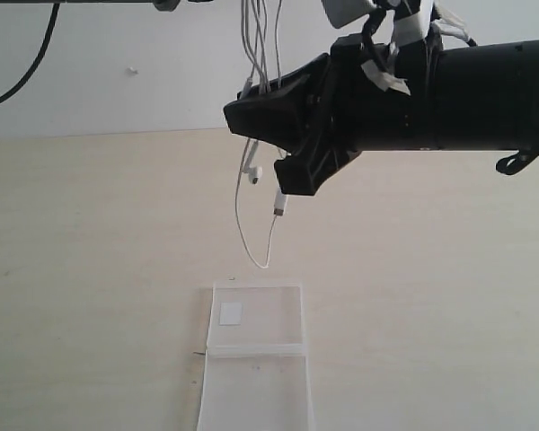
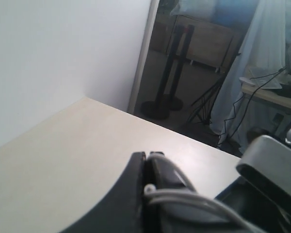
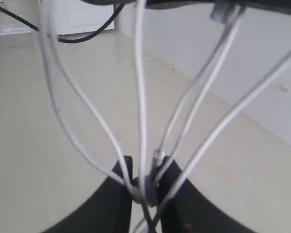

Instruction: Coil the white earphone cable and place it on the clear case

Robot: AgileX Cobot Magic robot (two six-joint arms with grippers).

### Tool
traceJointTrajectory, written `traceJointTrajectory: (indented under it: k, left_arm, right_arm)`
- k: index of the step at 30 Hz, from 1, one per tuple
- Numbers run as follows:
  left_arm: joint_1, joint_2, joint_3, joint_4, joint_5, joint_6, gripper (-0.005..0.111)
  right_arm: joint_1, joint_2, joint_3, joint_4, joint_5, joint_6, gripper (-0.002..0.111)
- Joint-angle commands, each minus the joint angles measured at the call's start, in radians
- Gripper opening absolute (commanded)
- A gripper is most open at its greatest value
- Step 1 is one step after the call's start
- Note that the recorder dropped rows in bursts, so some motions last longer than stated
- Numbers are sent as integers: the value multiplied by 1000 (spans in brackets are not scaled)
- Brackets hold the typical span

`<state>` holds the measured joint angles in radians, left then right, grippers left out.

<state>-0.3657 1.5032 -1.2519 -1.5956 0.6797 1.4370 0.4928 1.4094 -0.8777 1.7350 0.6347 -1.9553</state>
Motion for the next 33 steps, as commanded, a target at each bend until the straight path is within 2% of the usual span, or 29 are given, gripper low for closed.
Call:
traceJointTrajectory:
  k: [1,5,11,17,19,24,26,30,33]
  left_arm:
    - [-4,-10,3,-4,74,-1,0]
    - [-4,-10,3,65,142,-77,0]
    - [-4,-10,3,311,138,-313,0]
    - [-3,-14,3,339,105,-322,1]
    - [2,-18,3,358,103,-324,8]
    - [8,-25,3,462,101,-449,45]
    - [8,-25,3,511,101,-506,55]
    - [8,-31,3,628,108,-605,58]
    - [8,-38,3,661,126,-631,58]
  right_arm:
    - [-5,0,2,9,-51,34,0]
    - [-5,0,-4,9,-51,30,0]
    - [-5,0,-27,9,-66,37,0]
    - [-5,0,-28,9,-100,37,0]
    - [-5,0,-28,9,-132,39,0]
    - [-5,0,-28,9,-149,39,0]
    - [-5,0,-28,9,-179,39,0]
    - [-5,0,-28,9,-223,39,0]
    - [-5,0,-28,9,-223,34,0]
